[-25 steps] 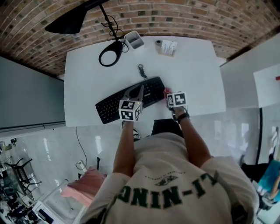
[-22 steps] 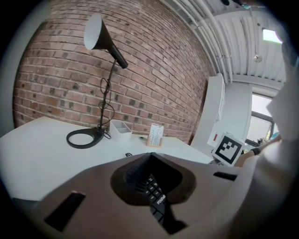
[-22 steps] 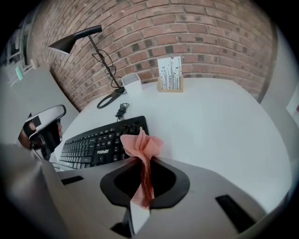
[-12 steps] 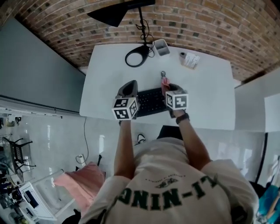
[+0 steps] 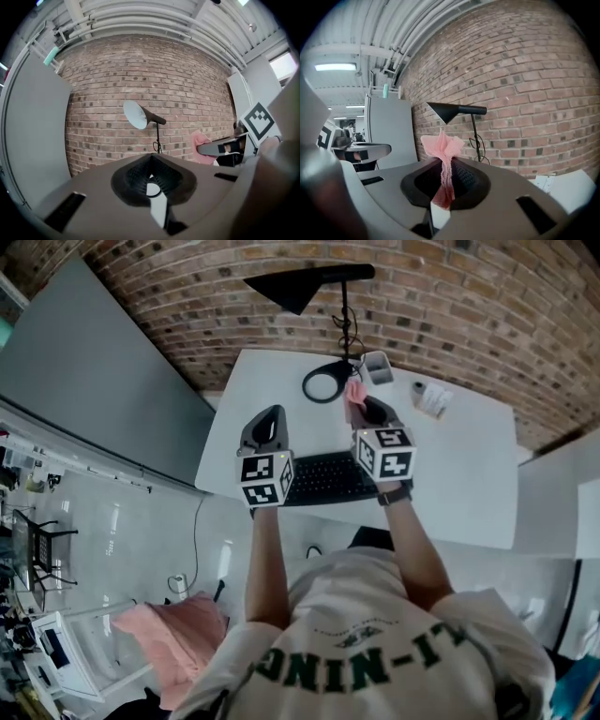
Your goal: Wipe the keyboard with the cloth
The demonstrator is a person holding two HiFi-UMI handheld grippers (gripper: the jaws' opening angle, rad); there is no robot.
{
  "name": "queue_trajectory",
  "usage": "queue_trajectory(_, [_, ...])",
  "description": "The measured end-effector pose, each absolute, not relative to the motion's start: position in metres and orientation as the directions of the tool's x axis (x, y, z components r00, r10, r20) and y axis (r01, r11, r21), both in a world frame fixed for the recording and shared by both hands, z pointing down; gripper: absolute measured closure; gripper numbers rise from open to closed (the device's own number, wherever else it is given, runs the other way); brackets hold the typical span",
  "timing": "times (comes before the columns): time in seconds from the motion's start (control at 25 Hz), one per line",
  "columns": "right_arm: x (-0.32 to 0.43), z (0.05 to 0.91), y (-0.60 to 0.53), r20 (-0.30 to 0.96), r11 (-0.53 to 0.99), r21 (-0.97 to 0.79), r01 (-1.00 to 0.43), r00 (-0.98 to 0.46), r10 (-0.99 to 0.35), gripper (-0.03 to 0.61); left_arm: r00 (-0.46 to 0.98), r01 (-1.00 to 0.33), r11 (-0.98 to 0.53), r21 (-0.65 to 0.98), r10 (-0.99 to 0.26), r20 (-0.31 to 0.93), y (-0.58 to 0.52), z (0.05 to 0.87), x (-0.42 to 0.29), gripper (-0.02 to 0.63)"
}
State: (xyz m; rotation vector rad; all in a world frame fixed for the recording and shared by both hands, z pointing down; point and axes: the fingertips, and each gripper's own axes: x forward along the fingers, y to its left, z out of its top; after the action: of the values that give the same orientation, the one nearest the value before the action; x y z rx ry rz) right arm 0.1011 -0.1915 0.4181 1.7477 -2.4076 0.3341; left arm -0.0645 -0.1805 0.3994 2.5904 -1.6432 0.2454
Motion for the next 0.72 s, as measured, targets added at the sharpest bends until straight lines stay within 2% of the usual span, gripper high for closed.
queue_trajectory(0.2, [0.093, 0.369, -0.194, 0.147, 0.302, -0.071, -0.95, -0.31, -0.939, 0.554, 0.405, -0.911, -0.411, -0.032, -0.906, 0.12, -0.18, 0.357, -0.072, 0.614])
queue_trajectory(0.44, [0.106, 0.349, -0.195, 0.135, 0.252, -0.022, -0.968, -0.252, -0.958, 0.554, 0.381, -0.92, -0.386, -0.067, -0.921, 0.078, -0.182, 0.324, -0.071, 0.614])
queue_trajectory(0.72, [0.109, 0.343, -0.187, 0.104, 0.249, -0.006, -0.968, -0.249, -0.963, 0.554, 0.387, -0.921, -0.39, -0.016, -0.919, 0.079, -0.183, 0.326, -0.068, 0.614])
